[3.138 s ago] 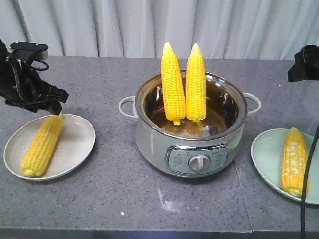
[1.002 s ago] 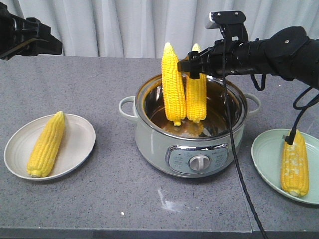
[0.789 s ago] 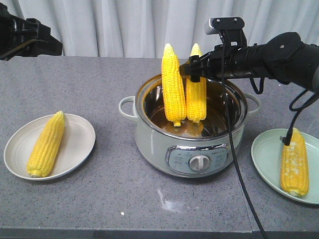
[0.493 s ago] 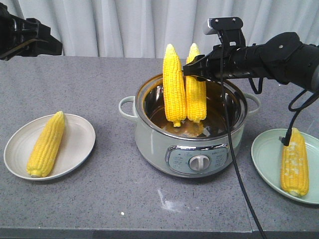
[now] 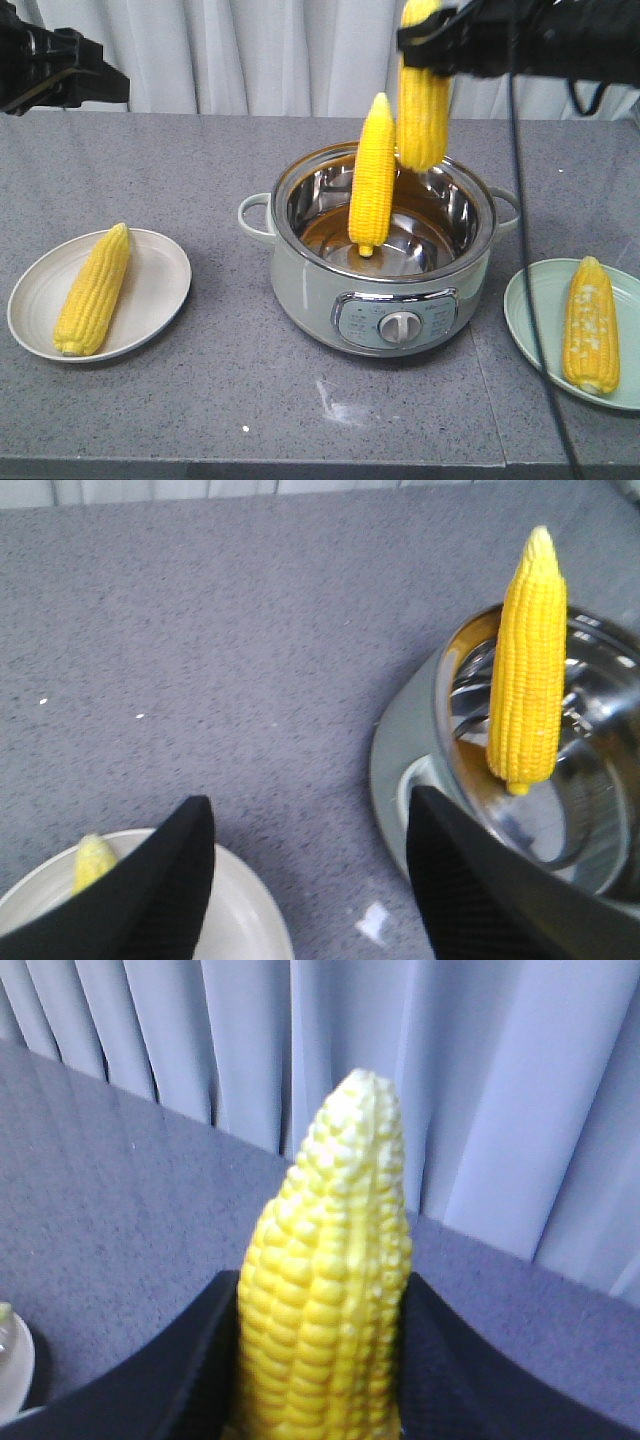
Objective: Distribute corn equally
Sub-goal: 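Lift the corn cob up out of the pot with the right gripper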
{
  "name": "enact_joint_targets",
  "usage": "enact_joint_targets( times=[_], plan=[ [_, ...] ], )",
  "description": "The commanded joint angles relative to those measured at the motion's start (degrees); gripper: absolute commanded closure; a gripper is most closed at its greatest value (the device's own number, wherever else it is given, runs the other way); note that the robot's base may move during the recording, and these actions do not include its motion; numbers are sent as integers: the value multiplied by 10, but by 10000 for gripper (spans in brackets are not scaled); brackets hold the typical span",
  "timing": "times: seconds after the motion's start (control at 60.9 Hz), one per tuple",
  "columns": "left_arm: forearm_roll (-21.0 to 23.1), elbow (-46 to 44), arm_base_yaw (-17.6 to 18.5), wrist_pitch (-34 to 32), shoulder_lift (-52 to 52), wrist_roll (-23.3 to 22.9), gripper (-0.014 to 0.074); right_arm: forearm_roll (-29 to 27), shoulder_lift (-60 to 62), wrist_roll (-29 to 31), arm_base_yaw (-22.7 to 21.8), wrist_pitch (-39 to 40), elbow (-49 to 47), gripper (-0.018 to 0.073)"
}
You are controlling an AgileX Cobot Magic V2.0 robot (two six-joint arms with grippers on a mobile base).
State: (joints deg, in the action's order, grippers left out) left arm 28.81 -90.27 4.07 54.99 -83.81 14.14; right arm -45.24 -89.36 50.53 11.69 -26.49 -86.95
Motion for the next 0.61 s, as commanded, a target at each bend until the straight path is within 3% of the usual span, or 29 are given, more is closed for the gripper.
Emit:
enact_joint_targets(
  times=[0.0,0.197,0.394,0.592],
  plan=[
    [56,-15,6,-50,17,9,174,-7,78,8,-3,23,-18,568],
    [160,-15,48,-80,-14,116,174,55,186,-18,-3,21,-18,566],
    [270,-15,106,-121,-60,194,174,195,244,-134,-3,7,-16,564],
    [332,-39,164,-195,-85,261,173,331,264,-259,-3,-54,-16,564]
  ],
)
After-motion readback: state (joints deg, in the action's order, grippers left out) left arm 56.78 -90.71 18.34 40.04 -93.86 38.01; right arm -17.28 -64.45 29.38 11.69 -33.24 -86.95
